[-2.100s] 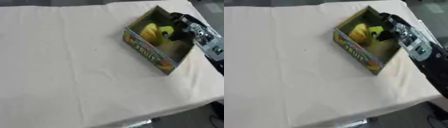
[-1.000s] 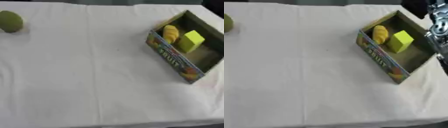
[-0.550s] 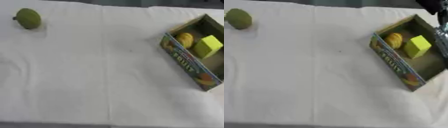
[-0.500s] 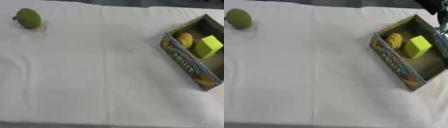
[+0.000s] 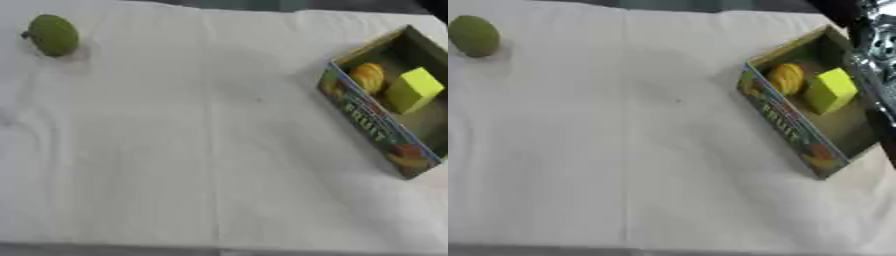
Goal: Pick up the objects with one hand, pass them to the other hand, and then place them into the box on the other side of the table.
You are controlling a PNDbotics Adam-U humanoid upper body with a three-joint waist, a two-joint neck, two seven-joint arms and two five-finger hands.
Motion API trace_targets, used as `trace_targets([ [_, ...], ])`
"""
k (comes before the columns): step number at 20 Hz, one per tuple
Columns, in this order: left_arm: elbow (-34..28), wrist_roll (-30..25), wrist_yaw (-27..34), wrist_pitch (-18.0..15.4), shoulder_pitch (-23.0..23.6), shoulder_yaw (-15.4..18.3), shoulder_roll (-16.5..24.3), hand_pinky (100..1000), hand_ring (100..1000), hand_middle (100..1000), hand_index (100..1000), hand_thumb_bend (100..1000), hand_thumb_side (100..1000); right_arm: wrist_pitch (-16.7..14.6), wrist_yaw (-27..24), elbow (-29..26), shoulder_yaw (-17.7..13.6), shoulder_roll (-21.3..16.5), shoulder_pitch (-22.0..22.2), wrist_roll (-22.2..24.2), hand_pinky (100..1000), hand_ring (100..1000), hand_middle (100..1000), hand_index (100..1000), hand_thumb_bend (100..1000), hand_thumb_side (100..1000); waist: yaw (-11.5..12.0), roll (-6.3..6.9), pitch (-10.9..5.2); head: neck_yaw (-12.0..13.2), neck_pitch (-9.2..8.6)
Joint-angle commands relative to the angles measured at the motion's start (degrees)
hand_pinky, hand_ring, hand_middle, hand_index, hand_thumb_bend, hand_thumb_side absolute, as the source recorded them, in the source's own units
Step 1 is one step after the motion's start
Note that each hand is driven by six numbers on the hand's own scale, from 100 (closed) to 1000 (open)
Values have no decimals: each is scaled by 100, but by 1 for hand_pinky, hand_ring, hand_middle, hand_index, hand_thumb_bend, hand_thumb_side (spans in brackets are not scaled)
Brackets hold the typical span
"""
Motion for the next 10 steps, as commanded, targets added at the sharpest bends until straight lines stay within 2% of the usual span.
trace_targets([
  [1, 1126, -1341, -761, -383, -693, -207, 112, 733, 765, 755, 876, 578, 417, -2, -65, -9, -34, -74, -47, 39, 922, 731, 694, 900, 100, 493, -33, 46, -190, 72, 58],
  [2, 1538, -1661, -1124, -483, -942, -202, -19, 749, 781, 765, 873, 603, 383, -1, -79, -5, -31, -64, -49, 44, 922, 730, 693, 899, 100, 491, -58, 33, -203, 103, 74],
  [3, 1909, -1904, -1481, -573, -1162, -148, -170, 751, 785, 764, 869, 655, 418, -3, -89, -5, -30, -57, -52, 48, 921, 730, 692, 898, 100, 496, -81, 18, -208, 128, 83],
  [4, 2224, -2075, -1800, -659, -1346, -57, -323, 756, 790, 771, 868, 603, 338, -6, -97, -9, -29, -50, -55, 52, 921, 729, 691, 897, 100, 489, -104, 2, -207, 151, 84],
  [8, 3118, -2401, -2833, -822, -1790, 264, -846, 786, 812, 777, 850, 603, 224, -10, -132, -12, -29, -14, -69, 63, 921, 725, 686, 895, 100, 494, -188, -50, -174, 224, 70],
  [10, 3431, -2505, -3264, -835, -1922, 361, -1036, 795, 832, 798, 855, 635, 121, 8, -157, -2, -34, 17, -83, 46, 920, 712, 671, 909, 100, 502, -207, -67, -152, 216, 50],
])
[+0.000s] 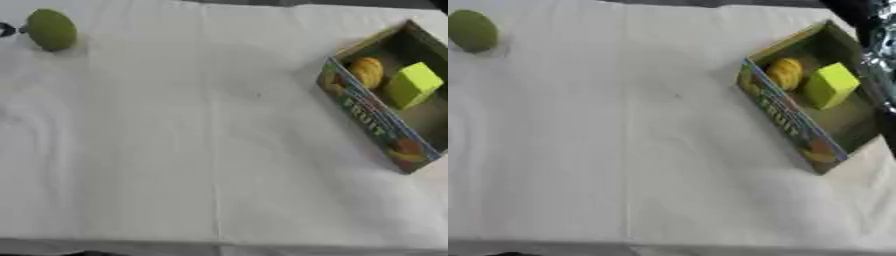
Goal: Pick up the objects with one hand, pass them to the other hand, and then place them into the box on the other side of the table.
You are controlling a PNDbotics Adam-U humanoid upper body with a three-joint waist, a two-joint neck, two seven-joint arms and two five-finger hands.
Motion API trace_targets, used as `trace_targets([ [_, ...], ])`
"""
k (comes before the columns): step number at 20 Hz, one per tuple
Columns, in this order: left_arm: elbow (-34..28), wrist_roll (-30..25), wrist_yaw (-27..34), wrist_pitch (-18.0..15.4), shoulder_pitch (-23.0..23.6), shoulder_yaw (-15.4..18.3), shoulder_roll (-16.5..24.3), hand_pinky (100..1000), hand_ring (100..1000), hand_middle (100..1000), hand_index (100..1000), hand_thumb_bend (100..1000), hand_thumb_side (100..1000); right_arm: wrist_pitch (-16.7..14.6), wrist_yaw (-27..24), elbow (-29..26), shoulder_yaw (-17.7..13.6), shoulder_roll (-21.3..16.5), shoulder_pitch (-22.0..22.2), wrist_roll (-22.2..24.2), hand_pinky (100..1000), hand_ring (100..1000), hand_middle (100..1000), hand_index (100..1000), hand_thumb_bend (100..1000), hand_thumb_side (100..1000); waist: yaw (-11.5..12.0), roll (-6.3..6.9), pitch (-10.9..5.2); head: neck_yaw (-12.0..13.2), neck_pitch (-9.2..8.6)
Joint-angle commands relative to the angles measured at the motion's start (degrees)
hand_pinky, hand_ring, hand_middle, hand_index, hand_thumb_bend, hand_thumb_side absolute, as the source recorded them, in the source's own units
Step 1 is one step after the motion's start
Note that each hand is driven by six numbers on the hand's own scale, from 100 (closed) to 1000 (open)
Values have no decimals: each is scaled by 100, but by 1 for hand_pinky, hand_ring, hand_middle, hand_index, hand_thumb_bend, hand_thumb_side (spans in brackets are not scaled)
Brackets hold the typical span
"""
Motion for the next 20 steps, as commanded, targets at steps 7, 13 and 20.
trace_targets([
  [7, 796, -46, -2298, 213, -471, 528, -516, 790, 827, 797, 852, 631, 100, 42, -42, 11, 11, -21, -165, 48, 920, 708, 666, 898, 100, 512, -65, -113, -87, 83, -108],
  [13, 590, 567, -2095, 482, -539, 775, -521, 719, 758, 737, 841, 508, 100, 43, -20, 28, 24, -3, -165, 82, 919, 704, 661, 891, 100, 520, -97, -161, -17, 157, -157],
  [20, 635, 1209, -1618, 882, -654, 961, -556, 692, 735, 717, 857, 482, 100, 75, 1, 36, 89, 30, -341, 162, 919, 699, 657, 887, 100, 527, -290, -163, 136, 408, -277],
])
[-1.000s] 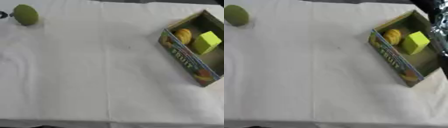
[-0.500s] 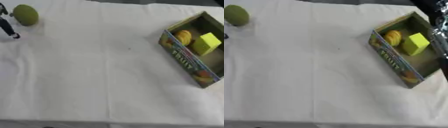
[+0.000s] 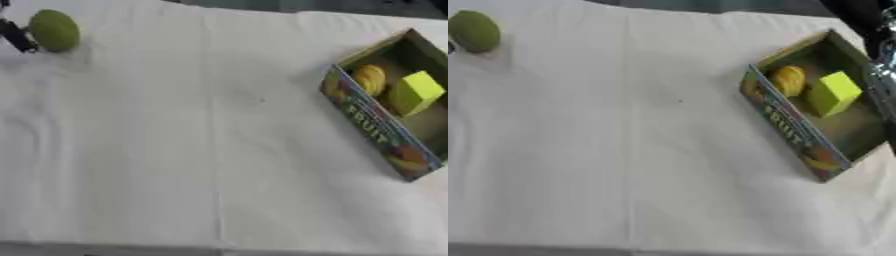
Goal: Pick up the objects with one hand, pass them to the other hand, and then place them into the box on the other side of the table.
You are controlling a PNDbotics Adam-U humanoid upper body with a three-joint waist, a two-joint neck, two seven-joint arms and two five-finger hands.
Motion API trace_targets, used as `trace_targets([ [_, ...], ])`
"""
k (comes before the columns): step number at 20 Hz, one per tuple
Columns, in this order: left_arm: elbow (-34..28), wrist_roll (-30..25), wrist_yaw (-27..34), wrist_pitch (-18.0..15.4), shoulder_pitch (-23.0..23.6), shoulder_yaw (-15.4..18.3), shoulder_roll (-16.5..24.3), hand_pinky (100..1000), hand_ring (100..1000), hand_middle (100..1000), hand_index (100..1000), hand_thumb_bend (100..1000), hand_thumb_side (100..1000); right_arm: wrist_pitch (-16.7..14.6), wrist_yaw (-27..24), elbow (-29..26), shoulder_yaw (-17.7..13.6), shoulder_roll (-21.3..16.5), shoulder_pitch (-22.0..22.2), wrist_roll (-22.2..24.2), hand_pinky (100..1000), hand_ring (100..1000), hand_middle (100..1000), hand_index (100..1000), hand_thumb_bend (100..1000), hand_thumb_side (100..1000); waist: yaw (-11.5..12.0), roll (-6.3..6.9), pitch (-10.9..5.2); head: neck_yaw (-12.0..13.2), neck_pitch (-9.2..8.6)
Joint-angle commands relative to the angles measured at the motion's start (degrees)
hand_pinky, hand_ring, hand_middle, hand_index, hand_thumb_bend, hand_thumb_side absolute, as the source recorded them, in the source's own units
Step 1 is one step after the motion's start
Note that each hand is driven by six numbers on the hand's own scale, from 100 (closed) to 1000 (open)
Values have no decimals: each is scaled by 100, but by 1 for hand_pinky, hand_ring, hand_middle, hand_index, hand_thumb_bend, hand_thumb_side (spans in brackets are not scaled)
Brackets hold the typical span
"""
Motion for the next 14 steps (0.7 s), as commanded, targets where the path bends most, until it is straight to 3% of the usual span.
trace_targets([
  [1, -18, 212, 228, 154, -194, 132, 60, 695, 740, 722, 860, 496, 100, -5, 26, -37, -24, -115, -144, 45, 918, 698, 656, 886, 100, 528, -77, -28, 19, 140, -116],
  [8, 265, 353, 272, 583, -131, 191, 78, 725, 782, 771, 875, 543, 100, 39, 1, -5, -17, -78, -232, 61, 918, 694, 651, 883, 100, 551, -311, 29, 110, 242, -144],
  [14, 379, 287, 7, 719, -35, 177, 46, 726, 785, 767, 873, 503, 100, 70, -26, -2, -51, -51, -202, 26, 918, 693, 650, 883, 100, 552, -335, 19, 112, 232, -124],
])
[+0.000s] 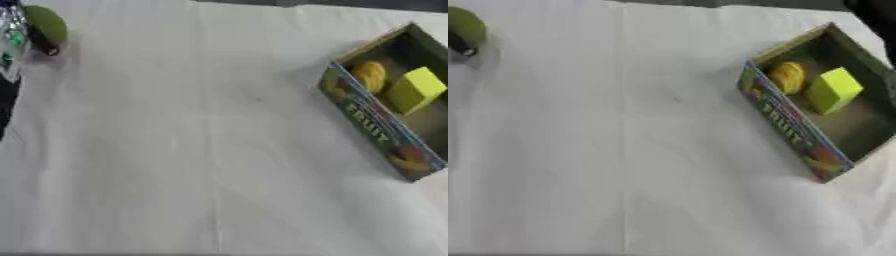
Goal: Pick up the objects with one hand, pass them to the other hand, and then place them into the box on the other side of the table.
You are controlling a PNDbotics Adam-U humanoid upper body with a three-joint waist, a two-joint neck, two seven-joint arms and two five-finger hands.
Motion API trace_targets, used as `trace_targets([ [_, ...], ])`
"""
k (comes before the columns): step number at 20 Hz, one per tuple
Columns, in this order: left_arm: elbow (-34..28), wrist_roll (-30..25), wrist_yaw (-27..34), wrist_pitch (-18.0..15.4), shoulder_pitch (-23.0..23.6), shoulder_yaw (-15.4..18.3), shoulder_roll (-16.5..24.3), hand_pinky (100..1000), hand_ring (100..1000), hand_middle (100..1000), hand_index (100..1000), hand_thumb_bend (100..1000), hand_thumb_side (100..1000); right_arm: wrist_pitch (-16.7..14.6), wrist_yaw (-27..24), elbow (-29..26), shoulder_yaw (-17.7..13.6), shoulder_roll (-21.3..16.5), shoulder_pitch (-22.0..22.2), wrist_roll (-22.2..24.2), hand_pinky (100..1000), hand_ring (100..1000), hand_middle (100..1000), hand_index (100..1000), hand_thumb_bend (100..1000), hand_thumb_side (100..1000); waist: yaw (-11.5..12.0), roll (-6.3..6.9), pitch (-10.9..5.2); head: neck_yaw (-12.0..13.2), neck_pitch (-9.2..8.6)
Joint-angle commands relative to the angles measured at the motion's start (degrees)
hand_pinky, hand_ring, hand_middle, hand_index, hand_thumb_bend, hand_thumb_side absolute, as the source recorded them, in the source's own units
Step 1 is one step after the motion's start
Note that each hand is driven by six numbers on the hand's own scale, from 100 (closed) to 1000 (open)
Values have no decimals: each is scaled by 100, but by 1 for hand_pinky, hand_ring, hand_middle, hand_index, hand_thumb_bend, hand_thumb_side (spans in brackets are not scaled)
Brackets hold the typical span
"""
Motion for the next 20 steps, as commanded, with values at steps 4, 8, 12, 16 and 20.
trace_targets([
  [4, -208, 92, -92, 132, -88, 70, 32, 601, 645, 602, 756, 161, 100, 30, -31, -7, -70, -100, -1, -6, 918, 689, 647, 880, 100, 570, 4, 6, -32, -8, -87],
  [8, -468, 507, -7, 253, -41, 127, -20, 497, 549, 509, 675, 100, 100, 30, -41, 7, -50, -87, 5, 30, 920, 690, 647, 879, 100, 577, -13, -11, -18, 7, -112],
  [12, -569, 942, 199, 261, -2, 127, -57, 445, 499, 458, 585, 100, 107, 18, -40, 16, -48, -73, 22, 65, 922, 692, 649, 880, 100, 583, -17, -28, -11, -42, -80],
  [16, -614, 1372, 428, 98, -17, -8, -24, 426, 475, 430, 535, 100, 100, 16, -45, 76, -50, -68, 10, 82, 923, 692, 648, 879, 100, 589, 24, -24, -59, -196, -38],
  [20, -708, 1561, 595, -230, -36, -280, 49, 426, 467, 415, 516, 100, 100, 5, -64, 120, -45, -75, 40, 106, 924, 692, 657, 880, 100, 592, 95, -11, -146, -349, -3],
])
